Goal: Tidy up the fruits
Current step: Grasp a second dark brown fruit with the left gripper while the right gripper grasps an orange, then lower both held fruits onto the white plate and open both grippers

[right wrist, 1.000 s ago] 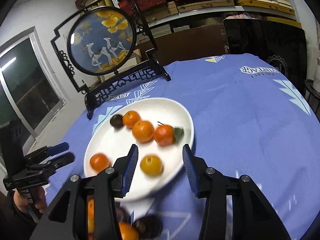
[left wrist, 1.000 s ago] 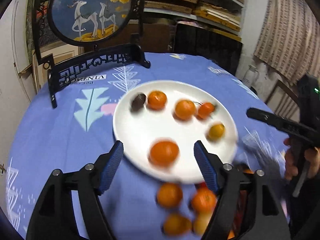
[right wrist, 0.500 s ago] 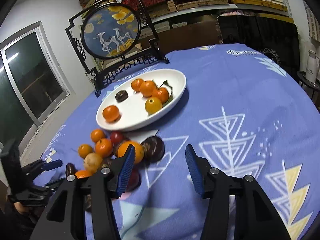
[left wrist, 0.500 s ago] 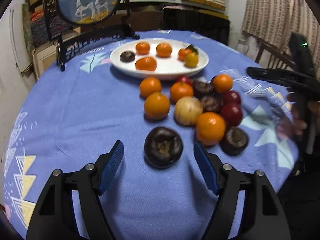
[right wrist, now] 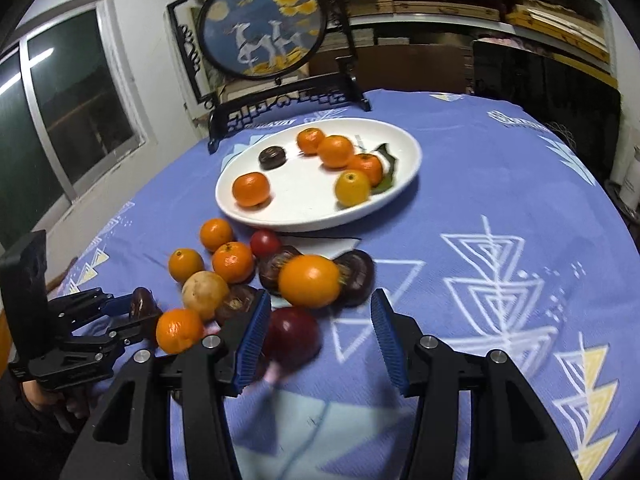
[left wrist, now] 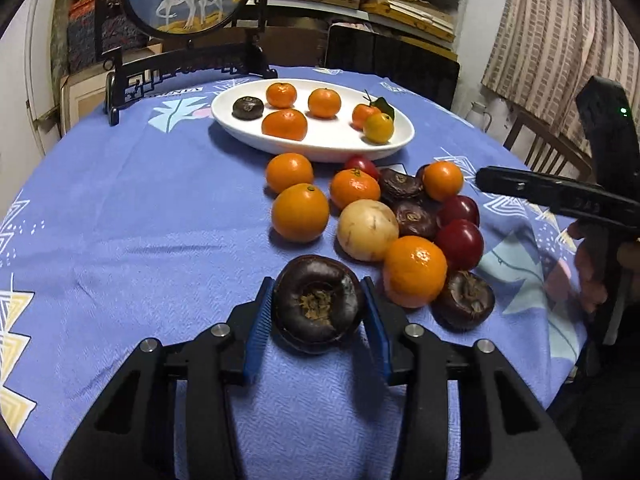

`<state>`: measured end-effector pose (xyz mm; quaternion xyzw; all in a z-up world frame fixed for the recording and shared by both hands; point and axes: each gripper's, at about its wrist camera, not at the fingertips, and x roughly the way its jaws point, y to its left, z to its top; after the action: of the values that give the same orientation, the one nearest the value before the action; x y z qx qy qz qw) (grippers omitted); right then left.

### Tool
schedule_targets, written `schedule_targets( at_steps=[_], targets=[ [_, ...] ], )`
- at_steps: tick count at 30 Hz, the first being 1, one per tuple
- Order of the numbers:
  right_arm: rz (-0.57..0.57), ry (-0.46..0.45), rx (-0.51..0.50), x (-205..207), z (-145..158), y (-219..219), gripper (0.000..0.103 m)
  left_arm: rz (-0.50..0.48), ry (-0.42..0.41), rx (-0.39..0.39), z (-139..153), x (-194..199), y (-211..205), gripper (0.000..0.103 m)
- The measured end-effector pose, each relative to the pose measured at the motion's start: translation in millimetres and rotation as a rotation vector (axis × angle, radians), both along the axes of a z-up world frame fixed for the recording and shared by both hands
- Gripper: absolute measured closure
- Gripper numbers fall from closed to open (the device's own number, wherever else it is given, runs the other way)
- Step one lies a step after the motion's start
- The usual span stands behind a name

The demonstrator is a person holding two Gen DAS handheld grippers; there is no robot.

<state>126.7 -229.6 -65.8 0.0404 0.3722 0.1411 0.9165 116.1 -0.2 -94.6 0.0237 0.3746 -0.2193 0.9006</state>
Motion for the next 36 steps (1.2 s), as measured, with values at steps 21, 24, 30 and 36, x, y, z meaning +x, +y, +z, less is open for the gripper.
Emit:
schedule_targets(
  at_steps=[21,24,30,36],
  targets=[
    [-0.035,-0.004,0.078,10.0,4.5,-6.3,0.06,0.023,0.051,-0.051,-1.4,5.2,10.5,0.061],
    [-0.045,-0.004,0.119,4.7,9.3,-21.4,0.059,0.035,0.049,-0.076,8.3,4.6,18.2,0.061],
    [-0.101,-0.009,0.146,9.3,12.6,-49.6,0.059,0.006,-0.026,-0.065,45.8,8.9,9.6,0.061],
    [-0.089,-0.041,0.185,27.7,34.1,-58.4,0.059,-0.037,-0.039,-0.051,71.0,52.7,-19.5,0.061]
  ],
)
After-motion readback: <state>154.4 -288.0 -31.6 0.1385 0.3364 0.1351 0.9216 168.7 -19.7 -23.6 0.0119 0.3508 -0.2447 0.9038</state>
